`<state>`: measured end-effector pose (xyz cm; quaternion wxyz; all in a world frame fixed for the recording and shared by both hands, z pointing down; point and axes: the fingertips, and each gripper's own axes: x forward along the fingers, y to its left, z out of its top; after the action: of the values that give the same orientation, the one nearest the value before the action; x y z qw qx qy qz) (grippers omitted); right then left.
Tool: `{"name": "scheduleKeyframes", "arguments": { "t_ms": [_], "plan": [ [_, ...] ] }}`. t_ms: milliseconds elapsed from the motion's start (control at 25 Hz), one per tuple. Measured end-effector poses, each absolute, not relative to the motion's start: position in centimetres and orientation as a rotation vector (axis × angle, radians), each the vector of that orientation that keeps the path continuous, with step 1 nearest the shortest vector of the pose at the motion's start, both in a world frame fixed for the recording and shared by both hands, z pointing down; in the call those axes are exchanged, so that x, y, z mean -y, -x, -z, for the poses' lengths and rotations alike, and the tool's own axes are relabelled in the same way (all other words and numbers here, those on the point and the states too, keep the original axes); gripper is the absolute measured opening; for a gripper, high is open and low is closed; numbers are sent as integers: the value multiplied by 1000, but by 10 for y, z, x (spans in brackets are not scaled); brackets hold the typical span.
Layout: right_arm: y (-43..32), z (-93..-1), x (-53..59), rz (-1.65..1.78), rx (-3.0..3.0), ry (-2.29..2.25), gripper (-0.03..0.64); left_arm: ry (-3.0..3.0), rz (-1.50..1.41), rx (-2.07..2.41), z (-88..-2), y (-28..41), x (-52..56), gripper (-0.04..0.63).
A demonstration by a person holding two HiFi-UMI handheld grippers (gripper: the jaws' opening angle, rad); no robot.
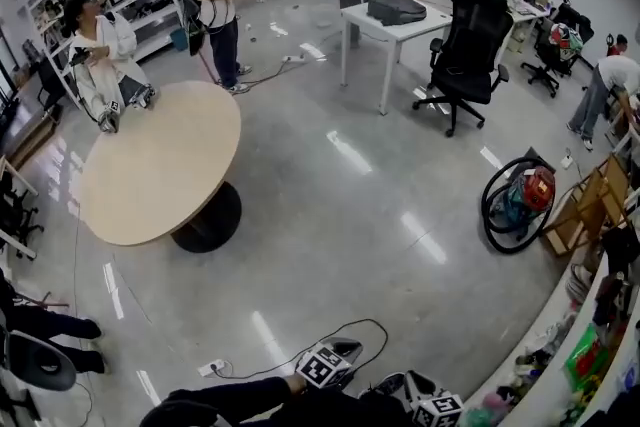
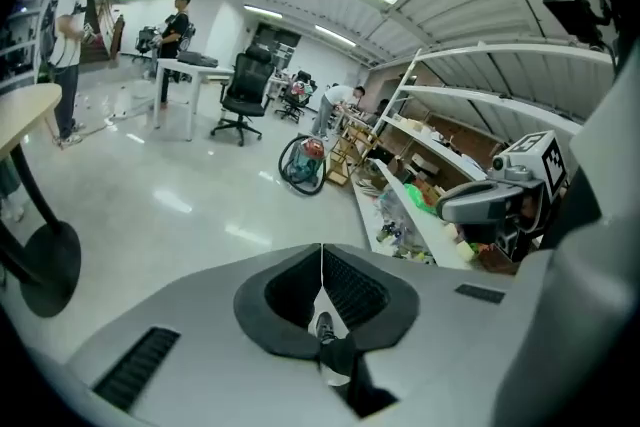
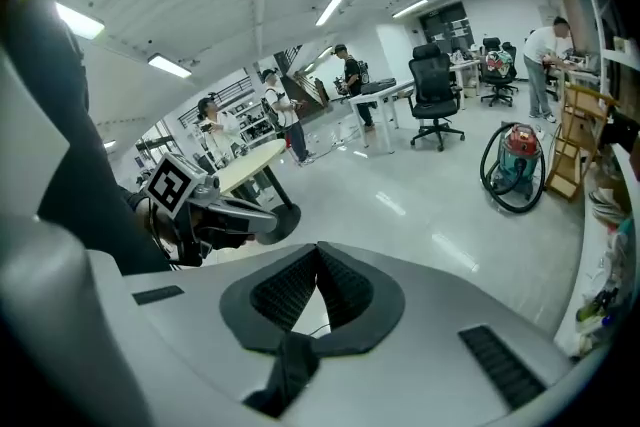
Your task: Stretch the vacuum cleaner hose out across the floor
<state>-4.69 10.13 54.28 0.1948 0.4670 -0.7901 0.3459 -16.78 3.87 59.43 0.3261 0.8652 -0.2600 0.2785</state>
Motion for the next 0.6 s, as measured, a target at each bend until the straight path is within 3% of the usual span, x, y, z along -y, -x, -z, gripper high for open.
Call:
{"name": "scheduleKeyframes", "arguments": {
  "t_ms": [240, 600],
  "plan": [
    [34, -538, -131, -966, 2189, -1436, 12, -2390, -722, 611, -565, 144, -47, 21],
    [-42, -516, -235, -916, 2216, -1683, 12, -2565, -741, 413, -515, 15, -162, 21]
  ]
}}
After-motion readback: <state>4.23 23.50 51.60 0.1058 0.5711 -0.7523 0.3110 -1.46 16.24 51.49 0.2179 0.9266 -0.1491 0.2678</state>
